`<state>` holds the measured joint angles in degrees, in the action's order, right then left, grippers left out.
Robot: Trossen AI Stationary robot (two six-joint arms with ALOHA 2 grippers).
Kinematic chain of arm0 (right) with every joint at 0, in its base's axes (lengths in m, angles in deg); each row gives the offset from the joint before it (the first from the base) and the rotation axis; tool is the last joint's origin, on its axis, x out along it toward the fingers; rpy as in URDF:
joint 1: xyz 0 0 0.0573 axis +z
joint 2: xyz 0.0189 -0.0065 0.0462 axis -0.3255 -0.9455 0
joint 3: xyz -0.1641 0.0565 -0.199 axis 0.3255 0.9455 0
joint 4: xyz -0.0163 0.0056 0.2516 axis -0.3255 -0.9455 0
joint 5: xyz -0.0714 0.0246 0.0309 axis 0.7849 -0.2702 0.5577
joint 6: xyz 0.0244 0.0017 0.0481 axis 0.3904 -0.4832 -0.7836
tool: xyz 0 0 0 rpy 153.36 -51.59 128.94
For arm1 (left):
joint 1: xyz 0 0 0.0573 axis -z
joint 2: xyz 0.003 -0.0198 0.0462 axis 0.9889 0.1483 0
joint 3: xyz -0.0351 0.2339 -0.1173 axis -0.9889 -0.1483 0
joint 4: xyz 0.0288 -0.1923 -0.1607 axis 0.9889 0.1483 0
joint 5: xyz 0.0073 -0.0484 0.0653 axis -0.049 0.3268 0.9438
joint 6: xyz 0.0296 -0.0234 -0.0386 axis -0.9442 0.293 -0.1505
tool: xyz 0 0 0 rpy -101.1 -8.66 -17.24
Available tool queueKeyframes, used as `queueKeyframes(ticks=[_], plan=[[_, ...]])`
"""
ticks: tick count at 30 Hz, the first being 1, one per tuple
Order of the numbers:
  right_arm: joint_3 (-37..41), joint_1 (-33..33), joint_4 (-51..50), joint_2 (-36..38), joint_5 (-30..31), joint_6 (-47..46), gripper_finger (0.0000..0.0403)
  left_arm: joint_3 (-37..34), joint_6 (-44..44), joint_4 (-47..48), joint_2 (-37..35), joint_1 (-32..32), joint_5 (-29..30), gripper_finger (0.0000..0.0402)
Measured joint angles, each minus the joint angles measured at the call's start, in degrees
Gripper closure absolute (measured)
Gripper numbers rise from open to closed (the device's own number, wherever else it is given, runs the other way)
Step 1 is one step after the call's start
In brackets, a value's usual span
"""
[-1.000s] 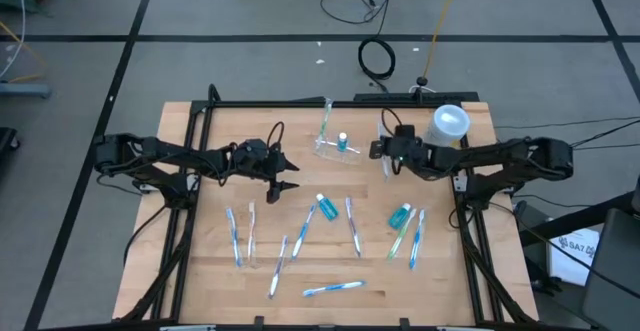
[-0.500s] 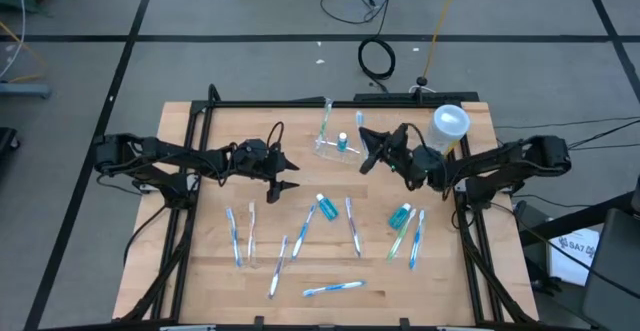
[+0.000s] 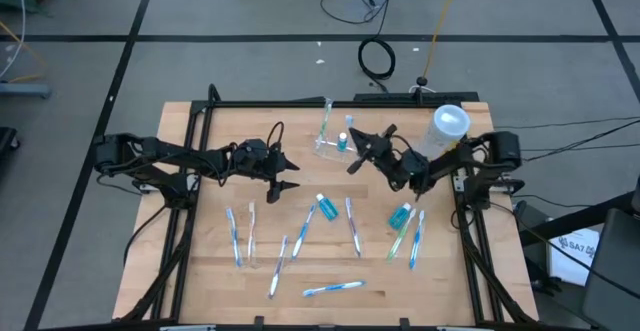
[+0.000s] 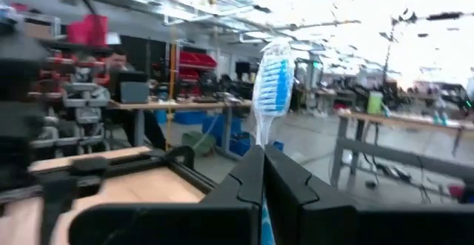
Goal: Pick & Place toothbrushing station
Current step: Put the blue toothbrush into the right section of the transparent organizer
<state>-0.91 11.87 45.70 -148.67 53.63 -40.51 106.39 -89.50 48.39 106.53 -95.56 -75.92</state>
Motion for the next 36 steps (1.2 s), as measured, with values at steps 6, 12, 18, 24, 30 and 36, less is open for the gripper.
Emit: queueKeyframes(ticks=[6, 12, 18, 24, 30, 36], plan=[[0.0, -3.1, 0.2, -4.5, 0.0, -4.6, 0.0403, 0.0, 0.0, 0.0, 0.0, 0.0, 0.0, 0.0144], [0.0, -3.4, -1.1, -5.1, 0.1, -2.6, 0.0403, 0.0, 0.0, 0.1, 0.0, 0.0, 0.0, 0.0144], [-0.2, -2.9, 0.1, -3.7, 0.1, -0.8, 0.0403, 0.0, 0.0, 0.1, 0.0, 0.0, 0.0, 0.0144], [-0.2, -1.9, 0.3, 1.0, 0.0, 3.5, 0.0403, 0.0, 0.0, 0.2, 0.0, 0.0, 0.0, 0.0144], [-0.2, -1.9, 0.0, 2.2, 0.1, 8.6, 0.0403, 0.0, 0.0, 0.2, 0.0, 0.0, 0.0, 0.0144], [-0.2, -3.7, -3.9, -1.1, 0.1, 4.6, 0.0403, 0.0, 0.0, 0.1, 0.0, 0.0, 0.0, 0.0144]])
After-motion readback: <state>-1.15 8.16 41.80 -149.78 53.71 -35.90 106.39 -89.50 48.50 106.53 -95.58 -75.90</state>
